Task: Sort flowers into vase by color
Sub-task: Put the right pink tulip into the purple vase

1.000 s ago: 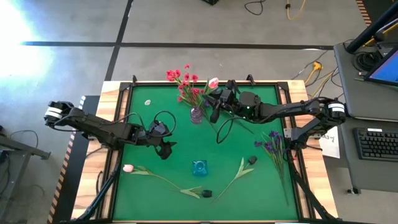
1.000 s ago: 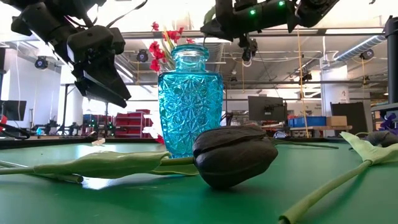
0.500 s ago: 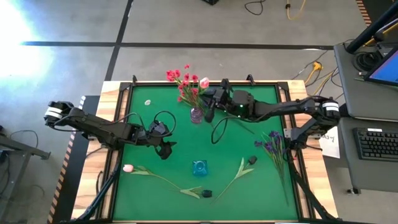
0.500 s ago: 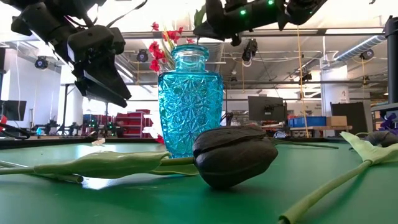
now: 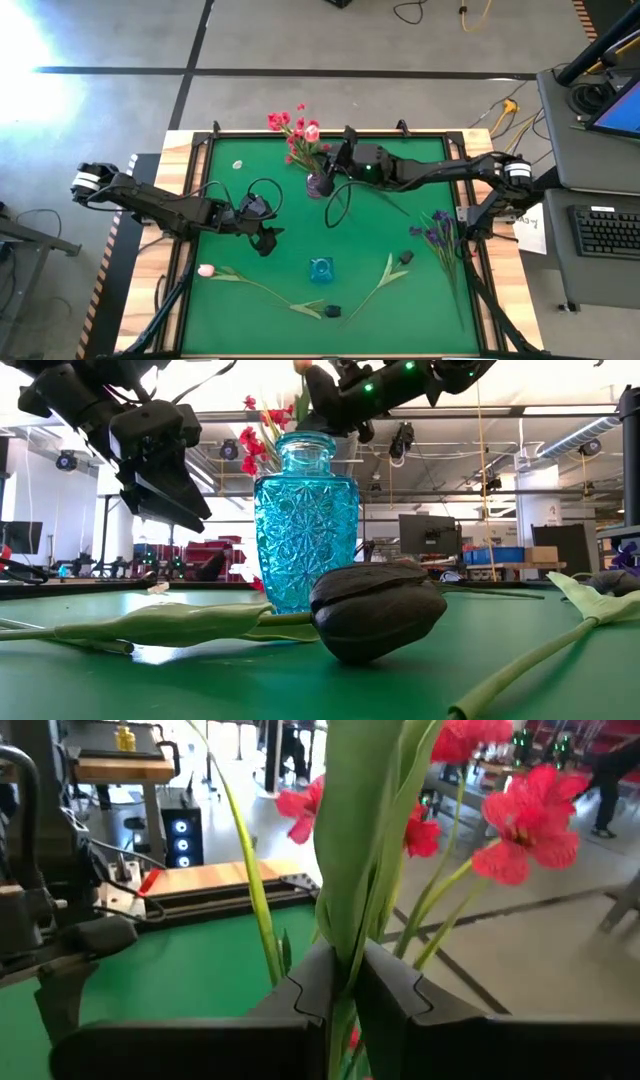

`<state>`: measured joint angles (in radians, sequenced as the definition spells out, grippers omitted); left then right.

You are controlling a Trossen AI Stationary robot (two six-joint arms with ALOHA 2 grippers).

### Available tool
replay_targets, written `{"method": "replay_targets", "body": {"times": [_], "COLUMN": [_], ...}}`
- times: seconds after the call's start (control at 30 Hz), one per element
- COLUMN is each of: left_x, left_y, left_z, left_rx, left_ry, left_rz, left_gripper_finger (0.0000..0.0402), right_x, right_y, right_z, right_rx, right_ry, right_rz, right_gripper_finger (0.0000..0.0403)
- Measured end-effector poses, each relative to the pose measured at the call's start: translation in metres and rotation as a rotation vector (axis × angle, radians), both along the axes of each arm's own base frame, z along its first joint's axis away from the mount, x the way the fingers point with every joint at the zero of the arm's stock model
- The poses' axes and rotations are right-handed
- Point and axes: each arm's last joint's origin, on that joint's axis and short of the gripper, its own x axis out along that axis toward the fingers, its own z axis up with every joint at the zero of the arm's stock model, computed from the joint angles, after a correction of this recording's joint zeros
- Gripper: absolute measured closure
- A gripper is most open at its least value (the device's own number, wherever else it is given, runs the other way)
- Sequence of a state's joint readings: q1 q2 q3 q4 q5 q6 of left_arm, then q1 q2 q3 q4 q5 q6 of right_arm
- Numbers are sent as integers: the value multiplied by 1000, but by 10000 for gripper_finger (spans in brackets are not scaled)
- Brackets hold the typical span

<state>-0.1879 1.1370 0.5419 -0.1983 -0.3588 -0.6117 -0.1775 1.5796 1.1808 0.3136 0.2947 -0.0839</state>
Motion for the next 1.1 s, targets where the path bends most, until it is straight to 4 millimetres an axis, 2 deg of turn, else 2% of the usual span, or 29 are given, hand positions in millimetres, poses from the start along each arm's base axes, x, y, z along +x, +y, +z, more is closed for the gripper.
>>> {"method": "replay_targets", "body": {"times": [0.23,0.4,0.67,1.1], "left_x": [0,0,0,0], "left_y": [0,0,0,0], "left_z": [0,0,0,0], "left_rx": [0,0,0,1], "left_ry": [0,0,0,0], "left_rz": [0,0,0,0], "left_gripper_finger": [171,171,171,171], "right_x": [-4,-6,-8,-8], "right_y": [-4,-4,-7,-7], "right_z": [3,4,-5,-6], "right_rx": [4,10,48,77], "right_ry": [32,39,92,77], "right_rz": [-77,-81,-96,-102], "right_gripper_finger": [374,375,375,374]}}
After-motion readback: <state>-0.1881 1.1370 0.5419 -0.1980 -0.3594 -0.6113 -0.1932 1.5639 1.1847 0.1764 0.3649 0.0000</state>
